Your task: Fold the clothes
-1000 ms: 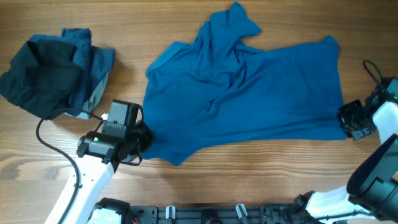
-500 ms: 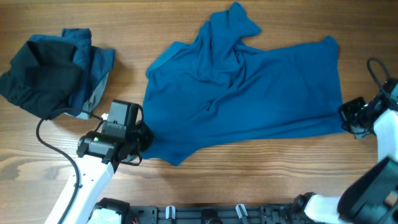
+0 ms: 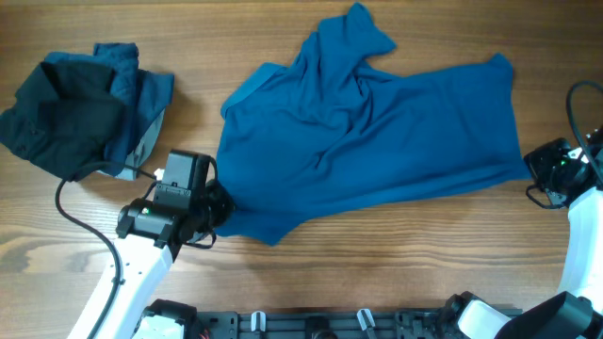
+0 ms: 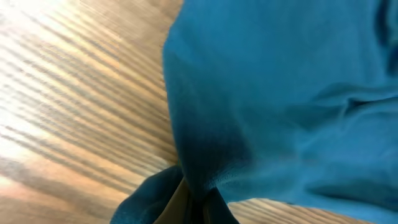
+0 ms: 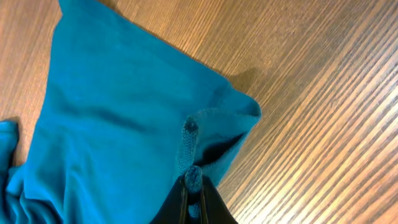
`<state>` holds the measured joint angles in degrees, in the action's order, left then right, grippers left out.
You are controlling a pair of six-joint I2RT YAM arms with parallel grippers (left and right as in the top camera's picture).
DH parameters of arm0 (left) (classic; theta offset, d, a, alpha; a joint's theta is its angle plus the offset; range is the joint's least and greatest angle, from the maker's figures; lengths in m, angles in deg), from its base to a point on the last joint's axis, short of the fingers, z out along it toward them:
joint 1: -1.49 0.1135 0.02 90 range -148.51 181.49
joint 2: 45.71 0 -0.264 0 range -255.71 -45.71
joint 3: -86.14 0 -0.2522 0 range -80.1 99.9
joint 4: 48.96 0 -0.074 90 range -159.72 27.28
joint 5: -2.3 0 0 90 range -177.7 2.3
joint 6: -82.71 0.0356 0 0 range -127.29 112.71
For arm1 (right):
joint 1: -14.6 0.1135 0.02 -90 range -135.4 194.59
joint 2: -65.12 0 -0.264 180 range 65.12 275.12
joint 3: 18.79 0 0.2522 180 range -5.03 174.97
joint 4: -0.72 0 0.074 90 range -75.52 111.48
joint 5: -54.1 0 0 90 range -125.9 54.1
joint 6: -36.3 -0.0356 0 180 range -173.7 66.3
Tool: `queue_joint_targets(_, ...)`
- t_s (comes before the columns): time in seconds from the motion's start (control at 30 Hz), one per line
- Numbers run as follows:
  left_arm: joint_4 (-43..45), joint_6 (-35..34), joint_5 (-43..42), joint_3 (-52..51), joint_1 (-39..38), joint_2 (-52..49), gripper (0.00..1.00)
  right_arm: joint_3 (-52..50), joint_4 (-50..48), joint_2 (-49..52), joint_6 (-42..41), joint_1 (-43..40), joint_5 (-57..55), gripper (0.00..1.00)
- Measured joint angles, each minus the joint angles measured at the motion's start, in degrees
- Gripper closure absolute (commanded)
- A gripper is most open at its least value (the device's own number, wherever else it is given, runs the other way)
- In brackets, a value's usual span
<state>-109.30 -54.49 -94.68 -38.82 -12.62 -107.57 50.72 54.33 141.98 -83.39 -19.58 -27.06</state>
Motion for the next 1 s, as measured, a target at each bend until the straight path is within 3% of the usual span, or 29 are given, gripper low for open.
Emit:
queue_joint_targets(0.1,3.1,2.2,-3.1,0.0,0.0,0.0,0.96,0.0,0.0,0.0,0.0,0.0,0.4,0.96)
queue_joint_targets(0.3,1.4,5.7,-5.8,0.0,0.0,0.0,0.96,0.0,0.0,0.0,0.2,0.0,1.2,0.96)
queue_joint_targets(0.43,-0.9,11.5,-8.2,4.6,0.0,2.7,0.96,0.1,-1.6,0.0,1.8,0.0,5.6,0.96)
queue_joint_targets(0.53,-1.3,17.2,-8.6,17.4,0.0,6.3,0.96,3.8,1.2,-1.0,3.4,0.0,12.3,0.96)
queue_joint_targets(0.73,-6.3,27.3,-4.8,62.3,0.2,8.8,0.96,27.2,13.4,-9.2,5.6,0.0,17.5,0.96)
queue_joint_targets(0.83,-11.0,30.6,-1.7,77.8,0.2,9.0,0.96,36.4,18.3,-10.5,5.9,0.0,18.3,0.96)
queue_joint_targets(1.0,-18.3,33.3,1.1,89.0,0.2,8.5,0.96,46.8,23.6,-10.4,6.0,0.2,19.6,0.96)
